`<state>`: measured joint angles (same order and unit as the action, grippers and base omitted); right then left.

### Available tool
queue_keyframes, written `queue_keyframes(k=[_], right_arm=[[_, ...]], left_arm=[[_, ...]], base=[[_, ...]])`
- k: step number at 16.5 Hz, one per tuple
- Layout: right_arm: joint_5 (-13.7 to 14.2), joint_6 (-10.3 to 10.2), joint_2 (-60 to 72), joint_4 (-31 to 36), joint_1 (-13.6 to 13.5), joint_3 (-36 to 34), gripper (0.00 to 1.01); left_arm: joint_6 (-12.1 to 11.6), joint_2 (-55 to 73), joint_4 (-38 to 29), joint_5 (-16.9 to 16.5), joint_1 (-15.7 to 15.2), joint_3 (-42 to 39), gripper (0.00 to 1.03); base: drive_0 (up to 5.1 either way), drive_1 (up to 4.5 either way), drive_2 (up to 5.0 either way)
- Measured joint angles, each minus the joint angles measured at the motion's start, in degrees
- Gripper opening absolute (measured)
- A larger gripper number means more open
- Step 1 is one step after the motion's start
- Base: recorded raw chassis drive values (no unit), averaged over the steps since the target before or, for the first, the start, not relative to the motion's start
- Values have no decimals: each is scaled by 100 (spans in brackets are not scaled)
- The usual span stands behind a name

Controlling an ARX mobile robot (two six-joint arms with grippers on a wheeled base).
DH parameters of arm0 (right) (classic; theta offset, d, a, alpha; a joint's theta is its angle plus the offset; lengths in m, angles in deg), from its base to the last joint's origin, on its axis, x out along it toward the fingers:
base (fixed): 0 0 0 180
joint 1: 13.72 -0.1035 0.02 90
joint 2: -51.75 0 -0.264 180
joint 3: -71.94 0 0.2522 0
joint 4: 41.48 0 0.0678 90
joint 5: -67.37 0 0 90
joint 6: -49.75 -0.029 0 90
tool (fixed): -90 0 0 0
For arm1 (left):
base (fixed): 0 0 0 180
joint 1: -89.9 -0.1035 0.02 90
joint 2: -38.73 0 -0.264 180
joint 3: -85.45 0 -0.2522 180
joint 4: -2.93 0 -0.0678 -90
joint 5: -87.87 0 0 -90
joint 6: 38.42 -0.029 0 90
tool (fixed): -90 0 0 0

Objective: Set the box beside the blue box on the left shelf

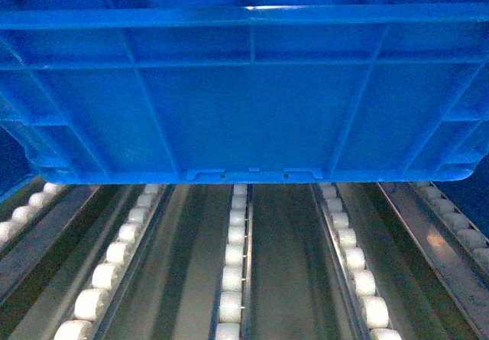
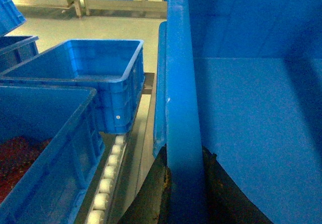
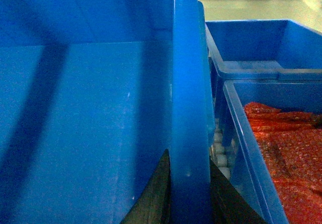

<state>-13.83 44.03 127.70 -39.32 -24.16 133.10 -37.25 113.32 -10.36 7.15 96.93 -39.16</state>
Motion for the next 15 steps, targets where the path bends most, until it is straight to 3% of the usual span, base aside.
queue_keyframes(k=[10,12,15], right_arm=[[13,0,0,-7,-2,0,9],[442,-2,0,-243,-98,11,9],[219,-236,24,-990,-118,177,9]], left_arm=[[0,0,2,2,0,0,11],[-26,0,363,540,114,72,11],[-94,31,706,590,66,103,11]], base=[[0,0,0],[0,0,0],[0,0,0]])
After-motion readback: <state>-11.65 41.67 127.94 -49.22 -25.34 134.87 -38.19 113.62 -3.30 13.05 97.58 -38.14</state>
